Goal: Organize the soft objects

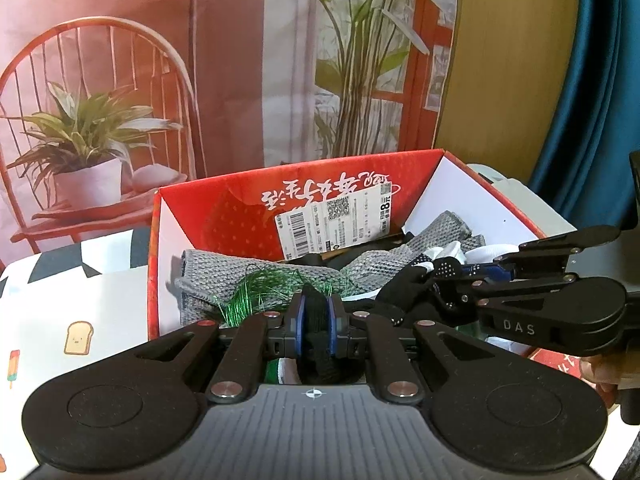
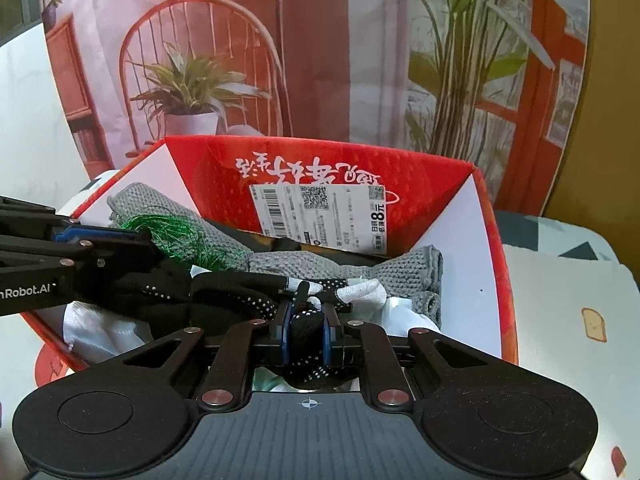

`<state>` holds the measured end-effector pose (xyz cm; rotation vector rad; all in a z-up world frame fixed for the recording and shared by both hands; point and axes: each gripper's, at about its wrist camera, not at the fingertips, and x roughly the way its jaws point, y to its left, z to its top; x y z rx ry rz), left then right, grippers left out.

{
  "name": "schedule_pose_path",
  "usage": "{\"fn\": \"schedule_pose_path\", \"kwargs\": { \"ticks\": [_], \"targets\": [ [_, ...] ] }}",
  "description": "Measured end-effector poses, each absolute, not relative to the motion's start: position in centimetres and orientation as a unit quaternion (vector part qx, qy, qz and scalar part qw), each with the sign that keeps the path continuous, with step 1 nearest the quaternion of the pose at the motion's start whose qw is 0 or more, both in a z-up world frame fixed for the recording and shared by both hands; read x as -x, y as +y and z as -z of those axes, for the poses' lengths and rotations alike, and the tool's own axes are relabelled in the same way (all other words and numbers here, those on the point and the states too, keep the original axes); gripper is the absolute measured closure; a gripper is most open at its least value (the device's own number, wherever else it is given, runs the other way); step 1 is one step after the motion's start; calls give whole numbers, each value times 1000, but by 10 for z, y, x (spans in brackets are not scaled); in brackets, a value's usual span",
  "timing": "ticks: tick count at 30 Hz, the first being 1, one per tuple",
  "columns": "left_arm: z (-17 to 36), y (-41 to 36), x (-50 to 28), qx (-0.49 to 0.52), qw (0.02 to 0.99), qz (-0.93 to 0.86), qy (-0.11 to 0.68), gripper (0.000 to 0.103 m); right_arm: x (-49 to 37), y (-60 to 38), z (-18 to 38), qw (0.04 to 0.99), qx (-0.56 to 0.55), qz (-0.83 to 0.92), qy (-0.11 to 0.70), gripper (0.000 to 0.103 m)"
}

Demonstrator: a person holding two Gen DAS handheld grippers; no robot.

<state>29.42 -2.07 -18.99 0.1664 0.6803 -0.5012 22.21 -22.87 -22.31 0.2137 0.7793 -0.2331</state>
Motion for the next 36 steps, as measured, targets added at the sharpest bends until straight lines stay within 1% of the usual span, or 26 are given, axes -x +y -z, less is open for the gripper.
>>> {"fn": "schedule_pose_path", "kwargs": {
  "ticks": [1, 3, 5, 6, 8, 9, 10, 11, 13, 14, 16, 17, 18, 19, 26, 36],
  "targets": [
    [189, -20, -294, -78, 910, 242, 329, 88, -222, -229, 222, 913, -105, 113, 378, 89],
    [187, -20, -293, -73, 912, 236, 328, 78, -220, -229, 220, 914, -104, 115, 376, 86],
    [184, -17, -292, -67, 915, 228, 326, 59, -217, -229, 217, 916, -104, 120, 369, 82],
    [181, -15, -290, -63, 917, 225, 323, 54, -214, -230, 214, 917, -106, 124, 365, 80],
    [177, -11, -285, -58, 921, 221, 315, 36, -208, -233, 209, 920, -114, 129, 353, 77],
    [174, -10, -282, -56, 923, 218, 311, 31, -205, -235, 207, 921, -118, 131, 348, 72],
    [171, -8, -279, -54, 926, 214, 307, 22, -202, -237, 204, 922, -122, 133, 344, 63],
    [168, -6, -275, -51, 929, 210, 301, 12, -199, -238, 200, 923, -125, 135, 338, 58],
    [162, -3, -270, -45, 934, 204, 289, 4, -193, -240, 194, 927, -127, 139, 326, 40],
    [159, -1, -266, -42, 937, 200, 284, 3, -190, -241, 190, 928, -128, 141, 321, 35],
    [153, 1, -263, -36, 939, 192, 283, 0, -184, -242, 183, 930, -130, 146, 311, 19],
    [150, 2, -262, -32, 940, 186, 283, 0, -181, -242, 180, 931, -132, 147, 307, 14],
    [147, 3, -260, -27, 942, 181, 283, 0, -178, -243, 177, 932, -134, 149, 303, 6],
    [145, 5, -258, -22, 943, 176, 282, 0, -175, -242, 173, 933, -135, 151, 297, 1],
    [127, 20, -237, 4, 953, 144, 267, 0, -154, -237, 145, 938, -136, 169, 272, 0],
    [93, 27, -195, -14, 969, 93, 227, 0, -126, -226, 107, 938, -150, 186, 251, 0]
  ]
}}
